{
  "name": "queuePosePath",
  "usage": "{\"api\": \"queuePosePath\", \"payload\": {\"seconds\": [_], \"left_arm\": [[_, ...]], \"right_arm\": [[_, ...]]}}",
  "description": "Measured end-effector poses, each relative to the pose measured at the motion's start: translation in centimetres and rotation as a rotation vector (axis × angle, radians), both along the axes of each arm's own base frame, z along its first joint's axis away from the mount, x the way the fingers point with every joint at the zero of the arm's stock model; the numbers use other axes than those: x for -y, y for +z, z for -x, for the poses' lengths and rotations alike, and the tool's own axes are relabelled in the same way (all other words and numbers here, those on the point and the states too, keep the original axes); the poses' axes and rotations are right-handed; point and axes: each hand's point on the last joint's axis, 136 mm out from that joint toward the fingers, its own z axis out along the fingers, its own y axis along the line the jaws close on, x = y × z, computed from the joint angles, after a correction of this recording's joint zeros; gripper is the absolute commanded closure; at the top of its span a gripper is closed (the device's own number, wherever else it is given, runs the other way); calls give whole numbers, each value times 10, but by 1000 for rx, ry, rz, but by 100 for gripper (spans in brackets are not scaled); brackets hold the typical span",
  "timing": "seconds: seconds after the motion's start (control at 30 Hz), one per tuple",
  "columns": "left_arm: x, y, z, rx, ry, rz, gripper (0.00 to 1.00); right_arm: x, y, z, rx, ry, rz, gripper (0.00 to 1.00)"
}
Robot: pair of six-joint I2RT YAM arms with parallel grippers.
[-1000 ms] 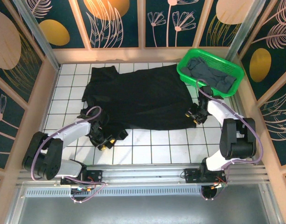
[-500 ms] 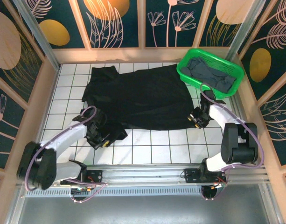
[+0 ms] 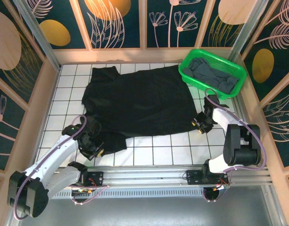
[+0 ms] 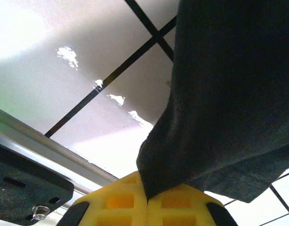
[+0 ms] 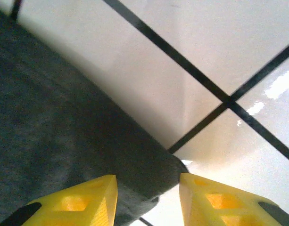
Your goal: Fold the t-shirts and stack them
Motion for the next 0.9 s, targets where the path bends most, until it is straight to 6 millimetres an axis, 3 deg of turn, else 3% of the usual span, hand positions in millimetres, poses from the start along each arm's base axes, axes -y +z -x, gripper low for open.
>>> {"api": "queuePosePath", "payload": {"seconds": [0.23,0.4,0.5,0.63,0.73,0.9], "left_arm": [[1,4,3,1,22,19,100],[5,9,7,22,67,67,100],[7,10,12,23,104,95,100],[12,19,13,51,172,158,100],[12,27,16,64,236,186,100],[1,59,17,113,357,180,100]], "right_arm": [[4,5,1,27,-8,13,61],[2,-8,0,11,-24,2,80],[1,-11,-2,11,-31,-7,98],[3,-9,-4,22,-28,7,100],[8,-1,-6,35,-29,44,100],[13,40,-26,146,-14,122,100]]}}
